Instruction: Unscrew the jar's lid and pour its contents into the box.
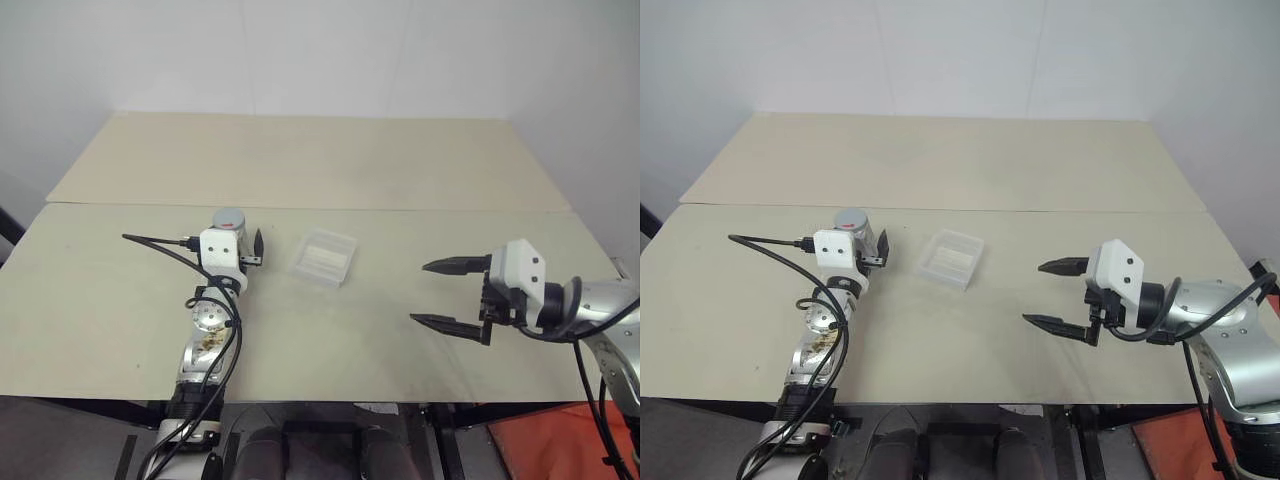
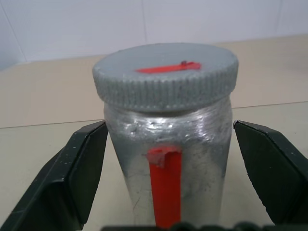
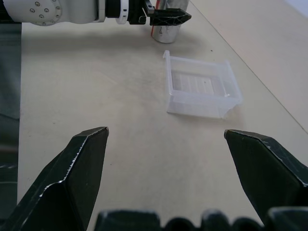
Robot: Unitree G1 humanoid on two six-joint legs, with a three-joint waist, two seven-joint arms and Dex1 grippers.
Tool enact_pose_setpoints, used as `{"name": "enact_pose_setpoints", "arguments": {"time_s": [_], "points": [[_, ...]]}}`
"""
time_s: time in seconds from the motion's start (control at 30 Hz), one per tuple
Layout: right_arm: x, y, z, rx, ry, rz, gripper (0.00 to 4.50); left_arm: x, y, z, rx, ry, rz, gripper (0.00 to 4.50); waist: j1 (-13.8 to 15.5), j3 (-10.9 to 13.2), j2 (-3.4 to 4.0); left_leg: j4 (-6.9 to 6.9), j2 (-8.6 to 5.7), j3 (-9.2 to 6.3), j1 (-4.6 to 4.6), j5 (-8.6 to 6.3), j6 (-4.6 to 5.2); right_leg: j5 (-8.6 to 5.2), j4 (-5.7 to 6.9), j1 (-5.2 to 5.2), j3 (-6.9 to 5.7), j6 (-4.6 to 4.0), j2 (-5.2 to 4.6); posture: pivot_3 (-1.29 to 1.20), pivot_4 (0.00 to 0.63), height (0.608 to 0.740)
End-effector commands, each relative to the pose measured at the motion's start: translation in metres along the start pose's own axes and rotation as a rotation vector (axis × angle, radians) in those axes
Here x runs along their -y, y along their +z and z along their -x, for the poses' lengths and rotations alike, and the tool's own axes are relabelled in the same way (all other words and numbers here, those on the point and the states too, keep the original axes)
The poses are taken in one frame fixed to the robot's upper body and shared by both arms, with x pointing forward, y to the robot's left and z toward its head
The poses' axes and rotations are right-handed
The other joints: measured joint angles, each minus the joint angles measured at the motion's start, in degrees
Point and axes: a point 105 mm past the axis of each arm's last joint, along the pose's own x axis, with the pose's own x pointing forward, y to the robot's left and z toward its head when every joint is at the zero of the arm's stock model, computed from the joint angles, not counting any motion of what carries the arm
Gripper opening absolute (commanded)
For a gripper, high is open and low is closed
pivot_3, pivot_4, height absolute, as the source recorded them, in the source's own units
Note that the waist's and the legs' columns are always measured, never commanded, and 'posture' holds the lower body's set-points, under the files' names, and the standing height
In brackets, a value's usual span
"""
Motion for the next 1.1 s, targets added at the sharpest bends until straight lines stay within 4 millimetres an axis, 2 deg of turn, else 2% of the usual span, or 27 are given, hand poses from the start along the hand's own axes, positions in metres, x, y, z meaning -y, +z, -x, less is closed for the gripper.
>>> {"name": "enact_pose_setpoints", "arguments": {"time_s": [0.03, 0.27, 0.37, 0.53, 0.6, 0.73, 0.83, 0.97, 1.1], "points": [[0.002, 0.013, 0.005, 0.028, -0.015, 0.044, 4.50, 0.001, 0.019, -0.006, 0.080, 0.006, -0.001, 4.48, 0.00, 0.00, 0.00, 0.00, 0.00, 0.00, 0.00, 0.00, 0.00, 0.00, 0.00, 0.00, 0.00, 0.00, 0.00, 0.00, 0.150, 0.740], [0.001, 0.014, 0.005, 0.030, -0.019, 0.041, 4.50, 0.005, 0.021, -0.009, 0.096, 0.000, 0.003, 4.48, 0.01, 0.00, 0.00, 0.00, 0.00, 0.00, 0.00, 0.00, 0.00, 0.00, 0.00, 0.00, 0.00, 0.00, 0.00, 0.00, 0.150, 0.740], [0.002, 0.014, 0.005, 0.030, -0.023, 0.041, 4.50, 0.003, 0.019, -0.011, 0.080, 0.014, 0.009, 3.96, 0.00, 0.00, 0.00, 0.00, 0.00, 0.00, 0.00, 0.00, 0.00, 0.00, 0.00, 0.00, 0.00, 0.00, 0.00, 0.00, 0.150, 0.740], [0.003, 0.015, 0.005, 0.036, -0.036, 0.039, 4.50, -0.001, 0.018, -0.012, 0.067, 0.030, 0.016, 2.39, 0.01, 0.00, 0.00, 0.00, 0.00, 0.00, 0.00, 0.00, 0.00, 0.00, 0.00, 0.00, 0.00, 0.01, 0.00, 0.00, 0.150, 0.740], [0.003, 0.015, 0.005, 0.035, -0.039, 0.040, 4.50, -0.001, 0.016, -0.013, 0.060, 0.034, 0.019, 2.08, 0.01, 0.00, 0.00, 0.00, 0.00, 0.00, 0.00, 0.00, 0.00, 0.01, 0.00, 0.00, 0.00, 0.01, 0.00, 0.00, 0.150, 0.740], [0.003, 0.015, 0.004, 0.039, -0.044, 0.041, 4.50, -0.002, 0.015, -0.013, 0.052, 0.041, 0.042, 2.08, 0.00, 0.00, 0.00, 0.00, 0.00, 0.00, 0.00, 0.00, 0.00, 0.00, 0.00, 0.00, 0.00, 0.01, 0.00, 0.00, 0.150, 0.740], [0.002, 0.016, 0.004, 0.041, -0.044, 0.040, 4.50, 0.001, 0.018, -0.014, 0.058, -0.016, 0.052, 2.08, 0.00, 0.00, 0.00, 0.00, 0.00, 0.00, 0.00, 0.00, 0.00, 0.01, 0.00, 0.00, 0.00, 0.01, 0.00, 0.00, 0.150, 0.740], [0.003, 0.019, 0.002, 0.055, -0.044, 0.046, 4.50, 0.011, 0.040, -0.011, 0.083, -0.247, 0.096, 2.08, -0.04, 0.00, 0.00, 0.00, 0.01, 0.00, -0.01, 0.00, -0.01, 0.00, 0.01, -0.01, -0.01, 0.01, 0.01, 0.00, 0.150, 0.740], [0.005, 0.024, -0.004, 0.080, -0.039, 0.054, 4.50, 0.015, 0.060, 0.003, 0.077, -0.538, 0.067, 2.08, -0.22, 0.00, 0.00, 0.01, 0.02, 0.01, -0.03, 0.01, -0.01, 0.00, 0.02, -0.06, -0.01, 0.01, 0.02, 0.00, 0.150, 0.740]]}}
